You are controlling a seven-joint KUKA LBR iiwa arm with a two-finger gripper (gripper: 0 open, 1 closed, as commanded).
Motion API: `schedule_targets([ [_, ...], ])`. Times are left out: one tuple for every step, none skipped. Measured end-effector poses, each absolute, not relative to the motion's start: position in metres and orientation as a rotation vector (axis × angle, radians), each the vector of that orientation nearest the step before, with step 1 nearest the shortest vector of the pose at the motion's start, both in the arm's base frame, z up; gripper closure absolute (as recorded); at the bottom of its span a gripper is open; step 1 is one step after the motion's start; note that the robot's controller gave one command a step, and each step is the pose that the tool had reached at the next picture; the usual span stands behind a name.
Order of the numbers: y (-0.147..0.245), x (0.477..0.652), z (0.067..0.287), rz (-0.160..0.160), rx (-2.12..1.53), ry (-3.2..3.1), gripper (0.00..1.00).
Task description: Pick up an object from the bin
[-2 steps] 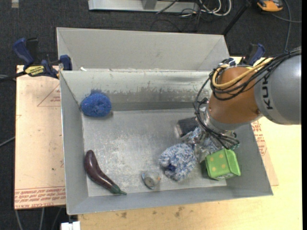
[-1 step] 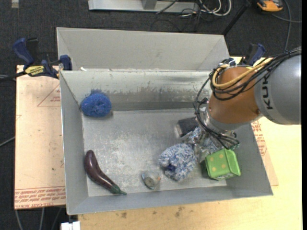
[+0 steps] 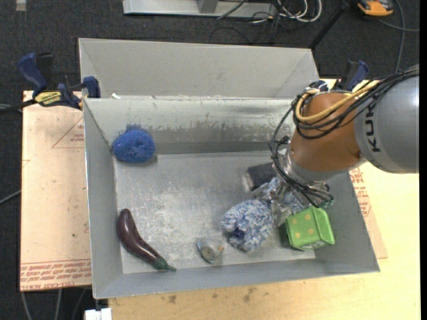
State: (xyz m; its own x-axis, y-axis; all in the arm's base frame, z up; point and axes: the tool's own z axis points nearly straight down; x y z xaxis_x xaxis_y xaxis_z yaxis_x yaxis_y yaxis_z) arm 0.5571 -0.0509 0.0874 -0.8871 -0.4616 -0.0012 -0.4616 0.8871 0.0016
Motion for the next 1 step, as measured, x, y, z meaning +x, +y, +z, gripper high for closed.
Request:
schedule_targets([
  [-0.0503, 0.5557, 0.0967, 0.006, -0.747, 3.056, 1.0],
])
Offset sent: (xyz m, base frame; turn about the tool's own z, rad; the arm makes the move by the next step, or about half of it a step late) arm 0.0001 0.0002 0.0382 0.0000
